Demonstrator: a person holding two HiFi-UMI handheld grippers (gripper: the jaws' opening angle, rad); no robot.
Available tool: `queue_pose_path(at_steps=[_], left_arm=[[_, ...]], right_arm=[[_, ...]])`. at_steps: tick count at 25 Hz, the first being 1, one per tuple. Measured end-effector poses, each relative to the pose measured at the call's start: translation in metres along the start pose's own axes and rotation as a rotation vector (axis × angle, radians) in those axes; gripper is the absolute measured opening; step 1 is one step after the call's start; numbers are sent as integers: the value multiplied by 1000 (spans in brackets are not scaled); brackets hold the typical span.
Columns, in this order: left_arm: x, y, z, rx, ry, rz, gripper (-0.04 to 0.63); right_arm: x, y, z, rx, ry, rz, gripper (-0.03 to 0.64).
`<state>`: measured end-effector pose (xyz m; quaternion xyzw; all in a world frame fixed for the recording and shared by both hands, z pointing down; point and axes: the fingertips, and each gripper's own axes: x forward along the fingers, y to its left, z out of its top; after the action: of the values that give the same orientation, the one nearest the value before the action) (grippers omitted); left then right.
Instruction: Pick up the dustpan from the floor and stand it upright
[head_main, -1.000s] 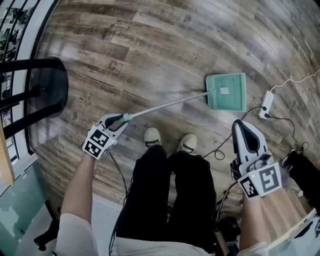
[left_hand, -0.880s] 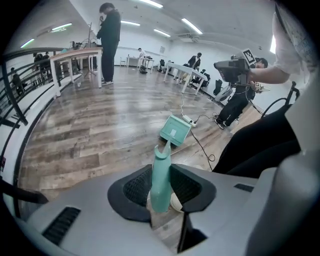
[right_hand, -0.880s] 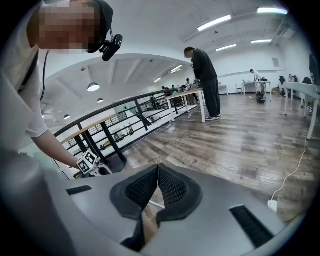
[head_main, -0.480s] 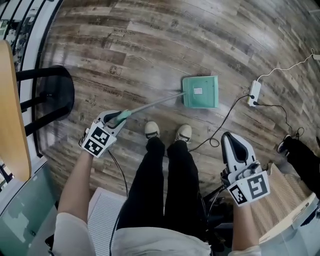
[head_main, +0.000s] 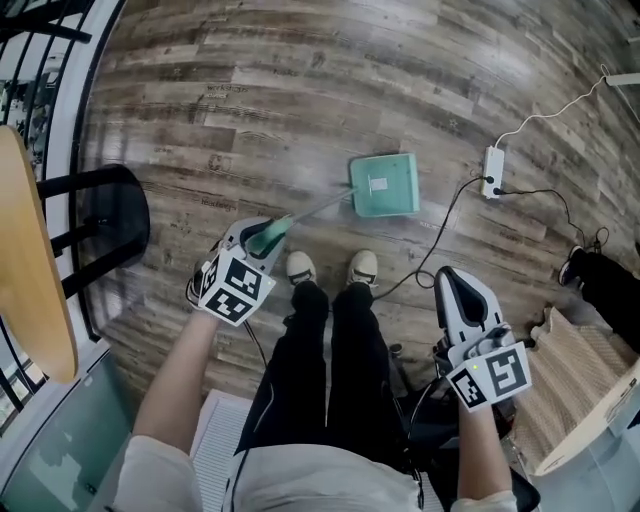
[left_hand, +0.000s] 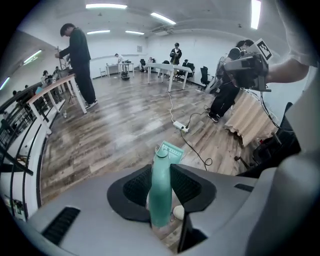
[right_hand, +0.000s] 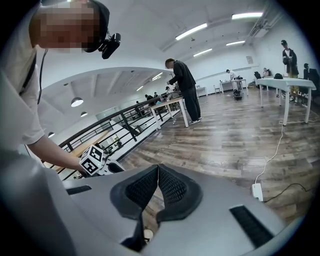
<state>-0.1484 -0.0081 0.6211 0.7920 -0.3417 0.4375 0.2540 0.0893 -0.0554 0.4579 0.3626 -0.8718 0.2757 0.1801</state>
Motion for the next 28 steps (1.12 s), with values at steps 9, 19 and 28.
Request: queue_pose_path(at_steps=[9, 19, 28], left_arm=[[18, -29, 73, 72, -20, -32, 135], [39, -70, 129, 109, -15, -63, 135], [55, -96, 162, 143, -20, -93, 135]], right_arm=[[-34, -28, -5, 50, -46, -61, 26], [-66, -52, -10, 97, -90, -115, 26], [-88, -72, -6, 130, -143, -157, 26]])
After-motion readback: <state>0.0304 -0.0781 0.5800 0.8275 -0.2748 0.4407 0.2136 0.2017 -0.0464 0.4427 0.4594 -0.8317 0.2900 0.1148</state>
